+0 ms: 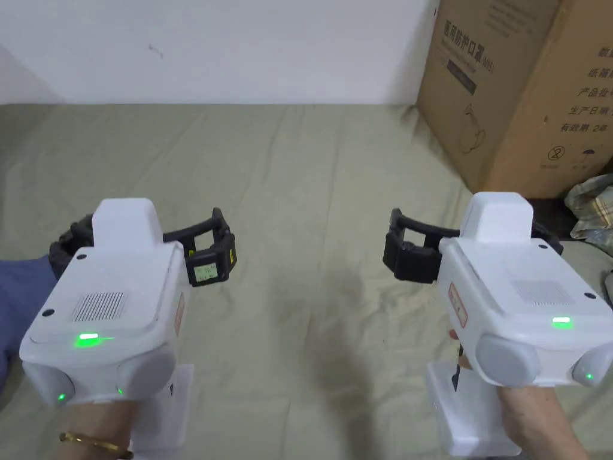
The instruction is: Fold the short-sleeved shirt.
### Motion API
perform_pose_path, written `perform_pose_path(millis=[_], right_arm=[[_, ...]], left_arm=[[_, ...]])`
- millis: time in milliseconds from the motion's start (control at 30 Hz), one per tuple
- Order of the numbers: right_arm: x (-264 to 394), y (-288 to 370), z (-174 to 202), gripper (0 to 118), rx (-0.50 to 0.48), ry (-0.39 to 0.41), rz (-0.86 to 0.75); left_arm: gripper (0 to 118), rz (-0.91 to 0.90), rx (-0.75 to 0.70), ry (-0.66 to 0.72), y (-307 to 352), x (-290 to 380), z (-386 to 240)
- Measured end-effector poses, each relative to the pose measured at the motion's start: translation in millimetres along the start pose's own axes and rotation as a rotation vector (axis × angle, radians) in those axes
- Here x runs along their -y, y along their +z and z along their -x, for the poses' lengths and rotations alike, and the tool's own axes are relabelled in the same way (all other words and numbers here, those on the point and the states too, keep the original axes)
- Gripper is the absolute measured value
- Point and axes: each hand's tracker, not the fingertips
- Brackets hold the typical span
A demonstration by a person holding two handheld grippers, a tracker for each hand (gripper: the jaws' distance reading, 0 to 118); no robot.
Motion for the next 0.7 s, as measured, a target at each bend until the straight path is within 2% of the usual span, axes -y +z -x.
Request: perform_pose_path(millis=[167,467,500,533,567,600,633,667,700], right_arm=[[8.4,4.3,-1.1,117,-0.016,-0.025,0.031],[5.7,6.1,0.4,115,-0.022,0.000,0.032],[6.3,6.9,0.6,112,-0.026,0.005,0.031],[6.8,7.9,0.7,104,-0.031,0.008,0.031],[6.9,9.1,0.7,80,-0.037,0.008,0.031],[6.5,11.2,0.4,50,-0.035,0.004,0.030],[5.5,13.4,-0.2,13,-0.038,-0.006,0.028],[4.7,15.1,-0.5,0,-0.039,-0.015,0.021],[3.4,15.6,-0.1,0,-0.037,-0.018,0.016]], left_arm=[[118,-0.008,-0.013,-0.003,4.2,8.7,3.2],[118,-0.012,-0.002,-0.054,6.9,7.9,0.5],[118,-0.012,0.000,-0.063,7.3,7.1,-0.4],[118,-0.006,-0.002,-0.088,7.5,6.4,-0.7],[113,-0.005,0.002,-0.115,8.5,5.3,-2.0],[100,-0.004,0.003,-0.134,10.0,4.0,-3.6],[74,-0.003,0.001,-0.145,12.0,1.9,-5.6],[25,-0.003,-0.004,-0.150,12.4,0.6,-5.9],[2,-0.006,-0.010,-0.154,11.6,0.2,-6.7]])
